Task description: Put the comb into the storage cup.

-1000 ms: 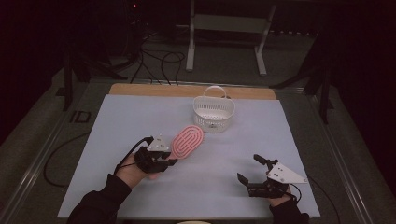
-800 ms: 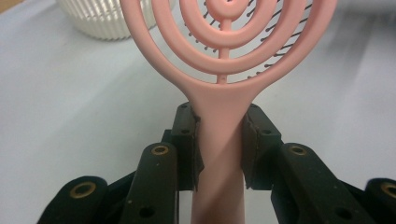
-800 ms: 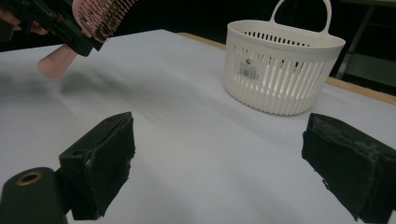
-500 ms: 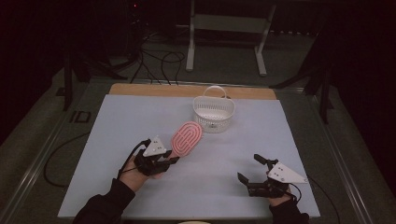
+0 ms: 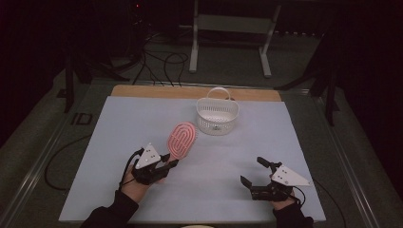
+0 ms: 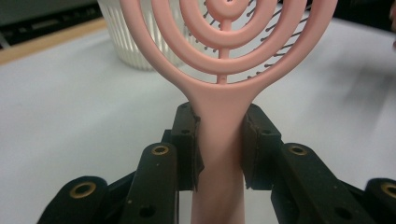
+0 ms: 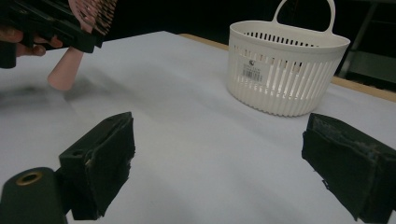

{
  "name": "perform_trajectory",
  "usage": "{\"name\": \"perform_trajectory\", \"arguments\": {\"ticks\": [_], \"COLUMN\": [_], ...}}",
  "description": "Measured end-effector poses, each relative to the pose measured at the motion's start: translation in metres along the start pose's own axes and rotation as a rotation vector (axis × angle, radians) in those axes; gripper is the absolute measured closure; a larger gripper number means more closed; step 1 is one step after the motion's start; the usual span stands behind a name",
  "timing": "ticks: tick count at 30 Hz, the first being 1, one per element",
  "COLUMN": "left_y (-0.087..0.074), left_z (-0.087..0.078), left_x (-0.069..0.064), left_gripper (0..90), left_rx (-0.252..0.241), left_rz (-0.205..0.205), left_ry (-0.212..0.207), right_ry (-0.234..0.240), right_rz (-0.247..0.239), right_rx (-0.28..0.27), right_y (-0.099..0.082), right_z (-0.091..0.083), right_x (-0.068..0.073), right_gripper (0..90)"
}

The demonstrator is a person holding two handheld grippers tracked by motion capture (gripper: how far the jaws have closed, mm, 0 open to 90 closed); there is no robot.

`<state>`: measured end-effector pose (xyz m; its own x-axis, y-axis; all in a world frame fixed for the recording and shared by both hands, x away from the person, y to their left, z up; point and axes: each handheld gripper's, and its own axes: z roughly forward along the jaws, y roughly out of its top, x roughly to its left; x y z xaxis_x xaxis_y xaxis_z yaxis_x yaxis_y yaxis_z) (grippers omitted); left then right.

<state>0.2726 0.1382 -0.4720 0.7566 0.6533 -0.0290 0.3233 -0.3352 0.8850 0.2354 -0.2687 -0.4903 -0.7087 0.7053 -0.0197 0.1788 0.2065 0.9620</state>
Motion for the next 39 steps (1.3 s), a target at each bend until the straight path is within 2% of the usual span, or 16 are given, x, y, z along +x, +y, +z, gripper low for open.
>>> {"name": "perform_trajectory", "arguments": {"ticks": [5, 9, 14, 17, 23, 33, 39], "left_y": [-0.007, -0.015, -0.018, -0.018, -0.021, -0.021, -0.020], "left_z": [-0.004, -0.006, -0.008, -0.007, -0.007, -0.008, -0.008], "left_x": [0.000, 0.001, -0.001, -0.004, -0.003, -0.005, -0.006], "left_gripper": [71.0, 71.0, 70.9, 71.0, 71.0, 71.0, 70.9], "left_rx": [-0.056, -0.112, -0.175, -0.173, -0.168, -0.189, -0.193], "left_rz": [-0.021, -0.073, -0.078, -0.056, -0.055, -0.040, -0.037], "left_ry": [0.015, 0.013, 0.033, 0.055, 0.082, 0.077, 0.080], "right_ry": [0.001, 0.001, 0.009, 0.002, -0.039, -0.082, -0.084], "right_rz": [0.003, 0.010, 0.002, -0.003, 0.013, 0.015, 0.013], "right_rx": [0.000, 0.001, 0.005, 0.011, 0.008, 0.004, 0.006], "right_y": [0.000, 0.001, 0.002, 0.002, 0.008, 0.034, 0.049], "right_z": [0.000, 0.001, 0.002, 0.001, -0.001, -0.008, -0.008], "right_x": [0.000, 0.000, 0.002, 0.002, 0.005, 0.016, 0.021], "right_gripper": [9.3, 9.3, 9.3, 9.3, 9.3, 9.3, 9.3]}}
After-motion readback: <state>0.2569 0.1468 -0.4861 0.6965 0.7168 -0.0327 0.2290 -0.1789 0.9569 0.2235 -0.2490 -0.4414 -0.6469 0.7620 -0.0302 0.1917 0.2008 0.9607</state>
